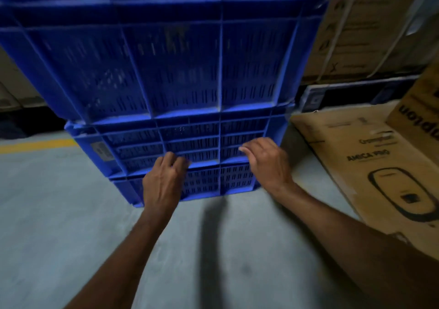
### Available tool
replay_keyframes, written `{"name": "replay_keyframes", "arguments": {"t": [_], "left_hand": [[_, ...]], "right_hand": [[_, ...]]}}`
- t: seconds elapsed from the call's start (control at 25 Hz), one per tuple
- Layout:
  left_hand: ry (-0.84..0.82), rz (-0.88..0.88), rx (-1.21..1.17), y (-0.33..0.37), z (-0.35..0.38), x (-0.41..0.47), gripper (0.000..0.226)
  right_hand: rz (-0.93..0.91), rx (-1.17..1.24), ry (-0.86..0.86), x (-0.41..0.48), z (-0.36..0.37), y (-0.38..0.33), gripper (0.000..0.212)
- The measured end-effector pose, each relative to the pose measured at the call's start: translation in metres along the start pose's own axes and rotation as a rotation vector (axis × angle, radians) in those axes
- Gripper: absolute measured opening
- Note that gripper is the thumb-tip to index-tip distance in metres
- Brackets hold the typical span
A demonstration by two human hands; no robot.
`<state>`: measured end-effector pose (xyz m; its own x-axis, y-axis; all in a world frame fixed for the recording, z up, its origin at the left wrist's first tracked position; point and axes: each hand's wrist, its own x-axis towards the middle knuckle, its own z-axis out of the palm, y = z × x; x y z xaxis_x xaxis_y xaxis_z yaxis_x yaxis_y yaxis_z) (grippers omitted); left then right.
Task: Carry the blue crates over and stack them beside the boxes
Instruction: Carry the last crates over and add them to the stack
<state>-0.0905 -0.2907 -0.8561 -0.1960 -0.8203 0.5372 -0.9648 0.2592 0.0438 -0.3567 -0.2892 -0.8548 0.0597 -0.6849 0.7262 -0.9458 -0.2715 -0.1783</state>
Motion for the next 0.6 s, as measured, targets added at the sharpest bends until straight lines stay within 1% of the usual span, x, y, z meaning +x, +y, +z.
{"name": "replay_keyframes", "arguments": {"t": [0.08,0.12,0.16,0.2,0.24,0.28,0.36,0.44,0.48,0.52,0.6], "left_hand": [[0.173,0.204,-0.004,0.030,-0.021,0.022,0.009],[0.247,0.271,-0.018,0.049,-0.032,0.039,0.015],[0.286,0.298,-0.041,0.067,-0.041,0.058,0.022],[0.289,0.292,-0.058,0.082,-0.049,0.075,0.028],[0.276,0.275,-0.062,0.093,-0.053,0.088,0.032],[0.262,0.270,-0.043,0.099,-0.053,0.096,0.033],[0.247,0.313,0.017,0.099,-0.045,0.100,0.040],[0.250,0.351,0.021,0.093,-0.036,0.098,0.051],[0.268,0.353,0.006,0.091,-0.032,0.099,0.051],[0.290,0.357,-0.006,0.090,-0.028,0.100,0.049],[0.345,0.382,-0.010,0.092,-0.025,0.104,0.042]], "right_hand": [[0.190,0.074,0.230,0.016,-0.038,0.011,0.011],[0.312,0.103,0.297,0.025,-0.053,0.020,0.016],[0.421,0.137,0.312,0.035,-0.065,0.028,0.027],[0.484,0.178,0.279,0.045,-0.072,0.036,0.037],[0.493,0.210,0.223,0.053,-0.074,0.043,0.041],[0.470,0.234,0.168,0.059,-0.075,0.047,0.040],[0.418,0.260,0.098,0.064,-0.073,0.048,0.035],[0.416,0.251,0.090,0.063,-0.070,0.051,0.036],[0.432,0.253,0.106,0.062,-0.069,0.051,0.036],[0.447,0.247,0.122,0.062,-0.067,0.053,0.035],[0.407,0.164,0.164,0.065,-0.065,0.056,0.030]]}}
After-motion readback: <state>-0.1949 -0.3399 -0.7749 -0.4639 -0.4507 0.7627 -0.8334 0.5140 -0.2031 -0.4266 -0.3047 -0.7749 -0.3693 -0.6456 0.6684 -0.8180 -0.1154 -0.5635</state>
